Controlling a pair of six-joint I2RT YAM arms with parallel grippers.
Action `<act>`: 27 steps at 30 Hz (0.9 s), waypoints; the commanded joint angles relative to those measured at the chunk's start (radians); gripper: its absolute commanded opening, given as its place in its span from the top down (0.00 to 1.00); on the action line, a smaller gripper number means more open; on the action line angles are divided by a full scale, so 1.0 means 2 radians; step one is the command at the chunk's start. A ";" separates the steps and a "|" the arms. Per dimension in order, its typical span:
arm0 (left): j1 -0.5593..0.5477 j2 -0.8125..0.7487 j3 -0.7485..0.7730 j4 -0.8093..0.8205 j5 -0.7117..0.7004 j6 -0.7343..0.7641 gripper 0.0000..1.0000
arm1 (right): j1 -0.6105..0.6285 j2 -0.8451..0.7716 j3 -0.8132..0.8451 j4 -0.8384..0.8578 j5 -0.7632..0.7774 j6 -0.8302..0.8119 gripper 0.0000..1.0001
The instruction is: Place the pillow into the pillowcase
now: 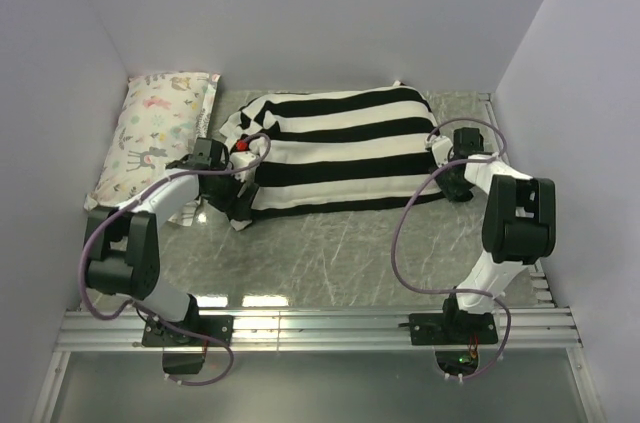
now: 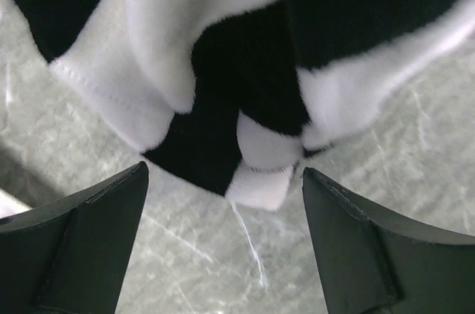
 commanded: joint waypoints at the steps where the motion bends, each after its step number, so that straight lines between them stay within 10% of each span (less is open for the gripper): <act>1: -0.005 0.038 0.002 0.023 -0.015 0.008 0.10 | -0.005 0.022 0.018 0.005 -0.006 0.004 0.48; 5: -0.005 0.077 0.010 0.021 -0.015 0.015 0.14 | -0.007 0.023 0.021 -0.020 -0.011 0.005 0.98; 13: 0.053 0.039 0.078 -0.027 0.010 0.006 0.97 | -0.081 -0.092 0.063 -0.067 -0.095 0.071 1.00; 27: 0.102 -0.005 0.340 -0.071 0.081 -0.040 1.00 | -0.151 -0.228 0.254 -0.081 -0.196 0.205 1.00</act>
